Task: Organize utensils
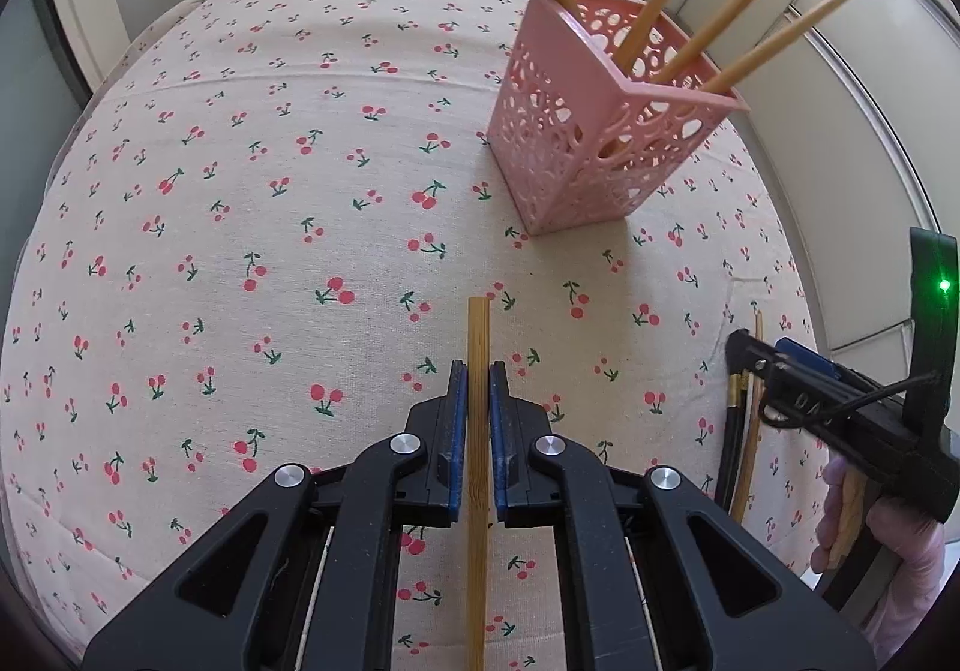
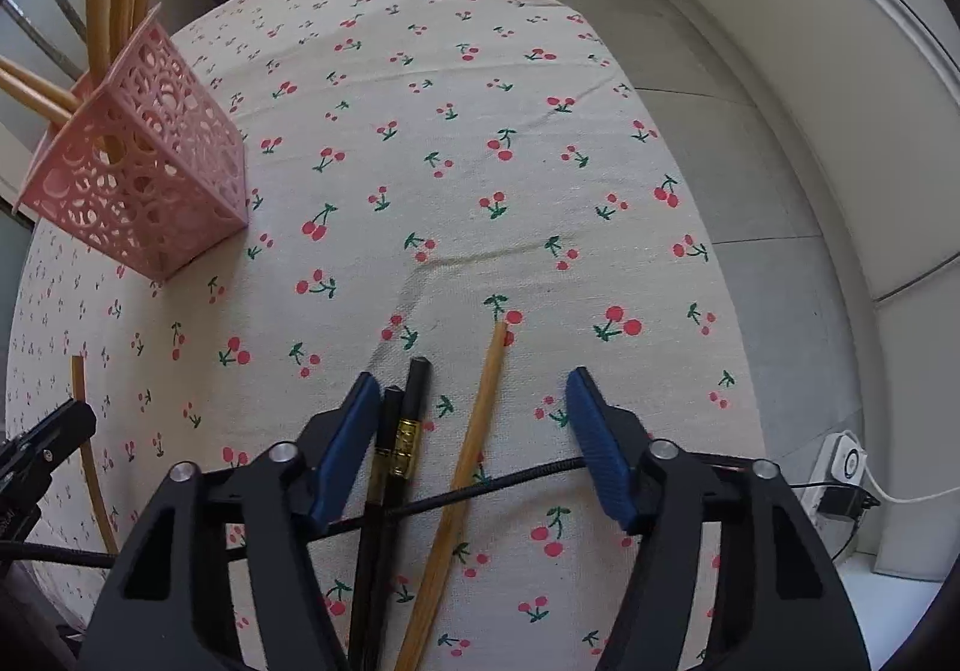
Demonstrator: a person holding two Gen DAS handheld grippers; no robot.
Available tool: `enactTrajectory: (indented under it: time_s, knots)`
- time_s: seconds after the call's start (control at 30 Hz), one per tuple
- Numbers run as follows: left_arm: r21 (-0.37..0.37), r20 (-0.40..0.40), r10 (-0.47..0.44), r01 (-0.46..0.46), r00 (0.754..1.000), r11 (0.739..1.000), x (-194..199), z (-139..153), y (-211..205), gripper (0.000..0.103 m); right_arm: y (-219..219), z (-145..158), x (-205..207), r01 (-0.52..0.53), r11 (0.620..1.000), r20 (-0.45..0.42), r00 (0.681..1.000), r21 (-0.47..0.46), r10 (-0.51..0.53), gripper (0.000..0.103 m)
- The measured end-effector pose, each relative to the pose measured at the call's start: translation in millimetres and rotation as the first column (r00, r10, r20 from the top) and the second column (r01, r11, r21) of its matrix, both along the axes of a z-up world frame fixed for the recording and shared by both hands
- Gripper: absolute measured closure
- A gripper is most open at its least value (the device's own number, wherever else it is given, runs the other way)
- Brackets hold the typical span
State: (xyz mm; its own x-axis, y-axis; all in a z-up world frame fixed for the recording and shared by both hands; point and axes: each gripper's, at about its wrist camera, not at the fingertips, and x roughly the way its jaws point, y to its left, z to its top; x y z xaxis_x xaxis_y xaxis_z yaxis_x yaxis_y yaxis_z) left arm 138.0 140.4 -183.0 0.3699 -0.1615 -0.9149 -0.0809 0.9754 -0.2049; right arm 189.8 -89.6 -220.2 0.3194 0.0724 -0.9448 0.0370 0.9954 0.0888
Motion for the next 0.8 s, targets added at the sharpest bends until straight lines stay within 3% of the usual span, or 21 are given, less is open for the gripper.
enactTrajectory:
  time_s: [0.07, 0.17, 0.2, 0.3, 0.33, 0.4, 0.5, 0.7, 0.8]
  knots:
    - [-0.004, -0.005, 0.006, -0.006, 1.0, 1.0, 0, -1, 2, 0.096, -16, 2, 2, 0.048, 0.995, -0.012, 0.999, 0.092, -0.047, 0.054]
    - [-0.001, -0.009, 0.005, -0.005, 1.0, 1.0, 0, 0, 3, 0.096, -30, 0, 6, 0.082, 0.976, -0.033, 0.996, 0.204, -0.077, 0.048]
    - [-0.001, -0.011, 0.004, -0.004, 1.0, 1.0, -1, 0, 4, 0.096, -32, 0, 6, 0.086, 0.969, -0.038, 0.996, 0.23, -0.08, 0.044]
    - [0.001, -0.013, 0.001, -0.001, 1.0, 1.0, -1, -1, 3, 0.095, -32, 1, 6, 0.107, 0.963, -0.05, 0.994, 0.248, -0.098, 0.045]
    - [0.003, -0.015, 0.0, 0.0, 1.0, 1.0, 0, -1, 2, 0.095, -33, 2, 6, 0.119, 0.962, -0.055, 0.993, 0.247, -0.109, 0.046]
    - [0.004, -0.017, -0.002, 0.002, 1.0, 1.0, 0, -2, 1, 0.095, -32, 2, 7, 0.143, 0.966, -0.063, 0.989, 0.216, -0.133, 0.062]
    - [0.002, -0.02, -0.001, 0.001, 1.0, 1.0, 2, -4, -1, 0.095, -33, 1, 11, 0.159, 0.971, -0.061, 0.987, 0.179, -0.151, 0.075]
    - [-0.001, -0.022, -0.006, 0.006, 1.0, 1.0, 3, -5, 0, 0.095, -24, 1, 10, 0.136, 0.986, -0.053, 0.99, 0.093, -0.132, 0.078]
    - [-0.002, -0.022, -0.008, 0.008, 1.0, 1.0, 3, -5, 1, 0.095, -8, 1, 8, 0.088, 0.996, -0.026, 0.996, -0.002, -0.088, 0.08]
